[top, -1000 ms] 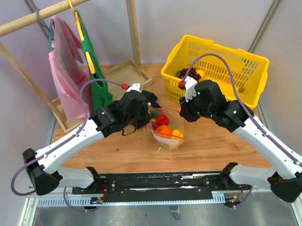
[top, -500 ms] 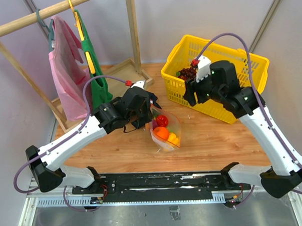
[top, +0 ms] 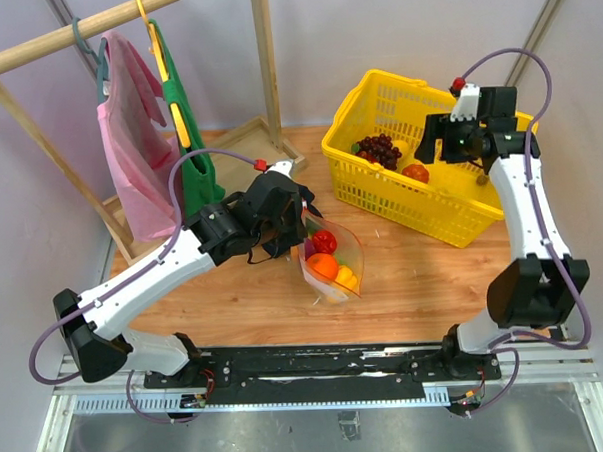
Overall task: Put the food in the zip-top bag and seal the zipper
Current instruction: Pick up the fake vegetable from the bin.
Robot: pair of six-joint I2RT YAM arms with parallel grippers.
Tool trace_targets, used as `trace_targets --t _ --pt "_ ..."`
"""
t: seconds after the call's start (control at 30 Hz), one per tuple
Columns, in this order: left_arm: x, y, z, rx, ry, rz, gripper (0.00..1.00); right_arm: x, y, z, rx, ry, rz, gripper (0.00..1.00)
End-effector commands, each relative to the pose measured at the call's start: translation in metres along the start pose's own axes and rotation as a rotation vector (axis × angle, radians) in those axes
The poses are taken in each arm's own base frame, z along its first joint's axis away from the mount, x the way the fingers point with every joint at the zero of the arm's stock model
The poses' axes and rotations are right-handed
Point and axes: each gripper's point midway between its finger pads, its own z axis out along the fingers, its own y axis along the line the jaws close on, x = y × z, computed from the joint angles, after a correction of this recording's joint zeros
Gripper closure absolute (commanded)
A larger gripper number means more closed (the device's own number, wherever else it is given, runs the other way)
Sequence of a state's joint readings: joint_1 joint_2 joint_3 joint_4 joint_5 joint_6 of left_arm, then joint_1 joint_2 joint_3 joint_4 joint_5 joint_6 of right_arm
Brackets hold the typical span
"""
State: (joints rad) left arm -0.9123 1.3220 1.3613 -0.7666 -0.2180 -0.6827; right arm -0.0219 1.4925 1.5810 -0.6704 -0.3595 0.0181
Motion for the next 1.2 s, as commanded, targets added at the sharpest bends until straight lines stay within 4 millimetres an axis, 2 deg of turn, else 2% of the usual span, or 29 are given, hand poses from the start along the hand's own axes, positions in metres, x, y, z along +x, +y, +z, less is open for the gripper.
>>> trace_targets --t 0.0,0.1,0.17,0.33,0.43,0.53,0.6,0.77,0.97,1.17 --pt "-0.008 -0.008 -0.008 0.033 -0.019 0.014 1.00 -0.018 -0.029 0.019 -0.056 -0.055 0.076 0.20" --pt "-0.008 -0.008 -0.007 0.030 -0.016 0.020 1.00 -0.011 -0.056 0.043 -0.042 -0.026 0.107 0.17" --pt "-0.008 -0.008 -0.006 0.027 -0.014 0.022 1.00 0.002 -0.073 0.063 -0.043 0.017 0.138 0.16" --pt "-0.008 -0.011 -0.001 0.029 -0.007 0.025 0.99 0.033 -0.093 0.104 -0.062 0.110 0.178 0.11" --pt "-0.007 -0.012 0.001 0.030 0.001 0.028 1.00 0.046 -0.096 0.123 -0.092 0.136 0.186 0.08" --pt "-0.007 -0.011 0.003 0.022 0.003 0.033 0.99 0.048 -0.096 0.133 -0.122 0.118 0.174 0.05" --pt "-0.008 -0.012 0.003 0.024 0.001 0.034 1.00 0.059 -0.097 0.149 -0.152 0.126 0.188 0.04" --pt "-0.007 -0.014 0.007 0.032 0.008 0.039 1.00 0.079 -0.096 0.172 -0.203 0.161 0.219 0.06" --pt "-0.007 -0.015 0.007 0.034 0.010 0.040 1.00 0.094 -0.087 0.187 -0.284 0.180 0.243 0.10" --pt "-0.005 -0.014 0.006 0.037 0.011 0.034 1.00 0.103 -0.083 0.190 -0.311 0.198 0.267 0.29"
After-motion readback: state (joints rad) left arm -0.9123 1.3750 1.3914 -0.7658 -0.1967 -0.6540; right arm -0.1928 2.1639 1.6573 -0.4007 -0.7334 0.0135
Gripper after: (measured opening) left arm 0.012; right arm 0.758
